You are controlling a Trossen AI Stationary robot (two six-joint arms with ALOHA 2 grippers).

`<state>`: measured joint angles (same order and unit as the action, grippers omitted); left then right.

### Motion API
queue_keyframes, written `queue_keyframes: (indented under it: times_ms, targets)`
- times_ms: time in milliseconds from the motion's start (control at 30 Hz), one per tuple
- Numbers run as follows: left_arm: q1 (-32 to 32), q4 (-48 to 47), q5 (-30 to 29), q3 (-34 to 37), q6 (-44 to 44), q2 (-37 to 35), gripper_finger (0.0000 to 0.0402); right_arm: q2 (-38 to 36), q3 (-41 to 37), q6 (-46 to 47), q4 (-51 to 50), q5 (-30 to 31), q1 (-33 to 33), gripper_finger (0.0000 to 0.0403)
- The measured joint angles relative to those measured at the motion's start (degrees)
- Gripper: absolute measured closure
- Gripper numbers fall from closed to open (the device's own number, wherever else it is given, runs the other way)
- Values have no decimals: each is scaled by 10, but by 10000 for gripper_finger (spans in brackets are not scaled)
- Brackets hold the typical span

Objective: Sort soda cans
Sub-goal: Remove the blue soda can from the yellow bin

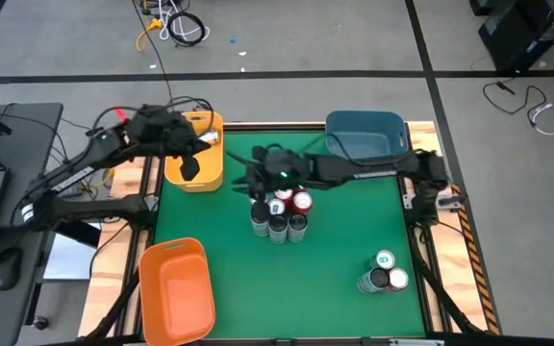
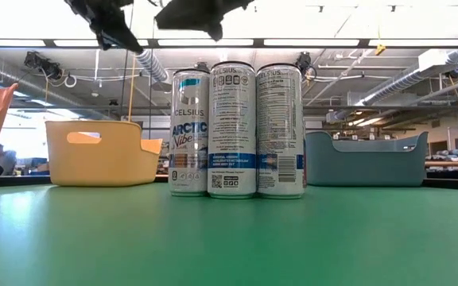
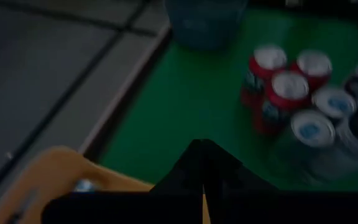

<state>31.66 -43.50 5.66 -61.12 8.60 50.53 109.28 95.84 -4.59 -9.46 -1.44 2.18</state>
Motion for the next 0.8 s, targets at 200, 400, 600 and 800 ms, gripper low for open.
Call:
queue_keyframes:
  times_ms: [200,400,600,800]
  targets:
    - [10,146,6,52,10,-74,401,105,127,-6,-67,-36,32,312]
    - [52,264,88,108,20,-115,401,192,224,-23,-97,-36,54,263]
    - [104,290,179,129,48,-120,401,271,301,-27,-114,-28,77,212]
    - [147,302,203,137,61,-125,401,334,372,-27,-152,-33,92,197]
